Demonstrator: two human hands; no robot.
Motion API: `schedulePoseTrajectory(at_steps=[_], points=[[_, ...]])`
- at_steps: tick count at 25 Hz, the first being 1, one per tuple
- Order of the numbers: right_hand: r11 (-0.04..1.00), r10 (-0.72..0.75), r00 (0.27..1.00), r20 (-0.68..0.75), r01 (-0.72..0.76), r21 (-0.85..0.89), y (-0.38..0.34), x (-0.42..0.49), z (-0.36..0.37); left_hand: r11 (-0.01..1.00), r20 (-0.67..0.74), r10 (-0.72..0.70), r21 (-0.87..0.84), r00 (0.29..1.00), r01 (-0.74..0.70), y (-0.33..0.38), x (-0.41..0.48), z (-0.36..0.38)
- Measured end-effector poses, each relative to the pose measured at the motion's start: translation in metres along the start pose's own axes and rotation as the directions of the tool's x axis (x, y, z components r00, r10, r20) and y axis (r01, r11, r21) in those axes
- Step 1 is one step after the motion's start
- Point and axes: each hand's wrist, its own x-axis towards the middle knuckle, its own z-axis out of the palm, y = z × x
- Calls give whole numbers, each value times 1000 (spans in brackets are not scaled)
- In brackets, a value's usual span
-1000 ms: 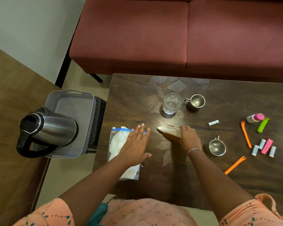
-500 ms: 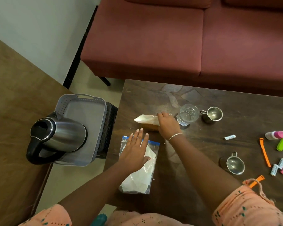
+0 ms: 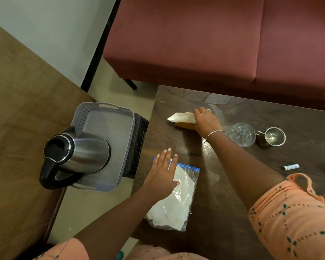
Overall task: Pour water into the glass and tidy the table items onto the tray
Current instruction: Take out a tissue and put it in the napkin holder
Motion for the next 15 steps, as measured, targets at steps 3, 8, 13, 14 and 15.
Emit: schedulePoseTrajectory(at_steps=[3,8,13,14,15], points=[[1000,-3,1000,8,3,-11,0,3,4,1000,11,-28,-1,1000,28,-9,2,6],[1000,-3,1000,25,2,10,1,3,9,995,21,-99,-25,995,100,-21,2,14],[967,98,981,-170,-54,248,1,-25,11,948,62,-216,-228,975,224,-34,-12,24],[933,156,962,-226,-68,352,0,-38,15,930,86,-237,-267,968,251,-37,-16,26],[890,218,944,-246,-88,448,-1,-53,21,915,110,-253,-296,961,275,-40,-20,29]])
